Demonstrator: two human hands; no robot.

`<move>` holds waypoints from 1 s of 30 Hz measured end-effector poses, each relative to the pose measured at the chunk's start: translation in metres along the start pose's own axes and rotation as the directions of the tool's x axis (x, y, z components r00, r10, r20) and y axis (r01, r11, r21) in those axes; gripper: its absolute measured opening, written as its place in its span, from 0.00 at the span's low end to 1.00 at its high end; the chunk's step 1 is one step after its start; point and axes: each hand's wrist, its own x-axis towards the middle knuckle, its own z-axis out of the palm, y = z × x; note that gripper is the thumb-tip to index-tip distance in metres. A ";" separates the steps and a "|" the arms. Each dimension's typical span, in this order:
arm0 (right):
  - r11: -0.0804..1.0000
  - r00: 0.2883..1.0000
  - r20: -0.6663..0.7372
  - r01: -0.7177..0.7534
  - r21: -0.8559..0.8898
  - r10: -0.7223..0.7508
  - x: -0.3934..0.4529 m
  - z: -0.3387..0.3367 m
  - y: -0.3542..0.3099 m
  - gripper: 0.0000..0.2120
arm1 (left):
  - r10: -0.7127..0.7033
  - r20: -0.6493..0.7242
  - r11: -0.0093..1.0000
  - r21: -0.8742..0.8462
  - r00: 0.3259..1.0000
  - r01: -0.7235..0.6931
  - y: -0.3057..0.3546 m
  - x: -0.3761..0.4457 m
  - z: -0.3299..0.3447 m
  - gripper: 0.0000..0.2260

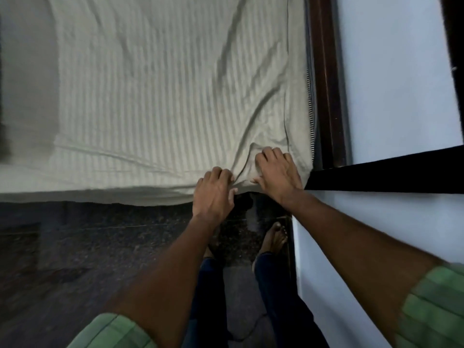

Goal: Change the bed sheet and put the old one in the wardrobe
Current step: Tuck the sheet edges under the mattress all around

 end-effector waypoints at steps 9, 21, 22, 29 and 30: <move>0.951 0.960 0.139 0.266 -0.161 -0.245 -0.006 -0.008 0.028 0.15 | 0.010 -0.009 0.996 0.084 1.000 -0.009 0.058 0.035 0.019 0.14; 0.912 0.934 0.302 -0.055 -0.408 0.191 -0.035 -0.001 0.043 0.12 | 0.138 0.083 0.981 -0.145 0.987 -0.125 0.105 0.033 0.037 0.08; 0.932 0.943 0.259 -0.113 -0.345 0.211 -0.038 -0.001 0.045 0.12 | 0.094 0.065 0.976 -0.204 0.993 -0.079 0.107 0.035 0.036 0.08; 0.957 0.955 -0.059 -0.290 0.004 0.289 -0.045 0.018 0.053 0.28 | 0.019 0.067 0.945 -0.328 0.998 0.004 0.101 0.065 0.027 0.10; 0.936 0.937 -0.032 -0.346 0.058 0.349 -0.039 0.022 0.052 0.28 | 0.032 0.071 0.944 -0.329 0.997 -0.007 0.099 0.069 0.027 0.10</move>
